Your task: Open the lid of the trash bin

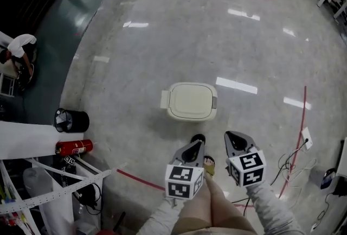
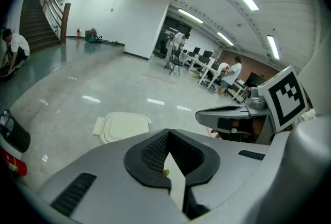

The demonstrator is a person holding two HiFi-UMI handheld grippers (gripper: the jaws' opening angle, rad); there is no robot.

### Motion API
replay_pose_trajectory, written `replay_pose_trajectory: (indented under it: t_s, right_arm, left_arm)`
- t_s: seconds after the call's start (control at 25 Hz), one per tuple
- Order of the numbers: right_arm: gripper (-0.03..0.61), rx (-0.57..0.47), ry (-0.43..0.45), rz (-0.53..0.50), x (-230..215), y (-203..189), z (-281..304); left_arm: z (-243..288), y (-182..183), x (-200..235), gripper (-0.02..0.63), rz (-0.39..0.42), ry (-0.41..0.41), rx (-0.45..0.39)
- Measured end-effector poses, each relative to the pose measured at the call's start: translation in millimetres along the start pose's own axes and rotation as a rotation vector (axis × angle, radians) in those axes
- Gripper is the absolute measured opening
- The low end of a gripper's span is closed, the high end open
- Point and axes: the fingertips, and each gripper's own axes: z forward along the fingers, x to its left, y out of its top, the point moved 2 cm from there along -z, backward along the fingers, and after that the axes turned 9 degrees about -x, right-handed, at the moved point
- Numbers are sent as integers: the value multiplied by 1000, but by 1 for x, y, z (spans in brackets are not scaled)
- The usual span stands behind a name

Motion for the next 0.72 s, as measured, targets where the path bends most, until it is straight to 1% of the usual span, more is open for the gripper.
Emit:
replay_pose_trajectory:
  t_s: [0.16,0.4,0.72]
  right_arm:
    - [-3,35,-32,15,-19,-22,35]
    - [-3,62,-84,60,-50,-49,87]
    - [-3,106,-123,63,-83,-75,153]
  left_arm:
    - [32,-17,22,3,-24,-5,24]
    - [74,-41,53,3,-38,-9,67]
    - [126,-66,90,3,-76,-9,113]
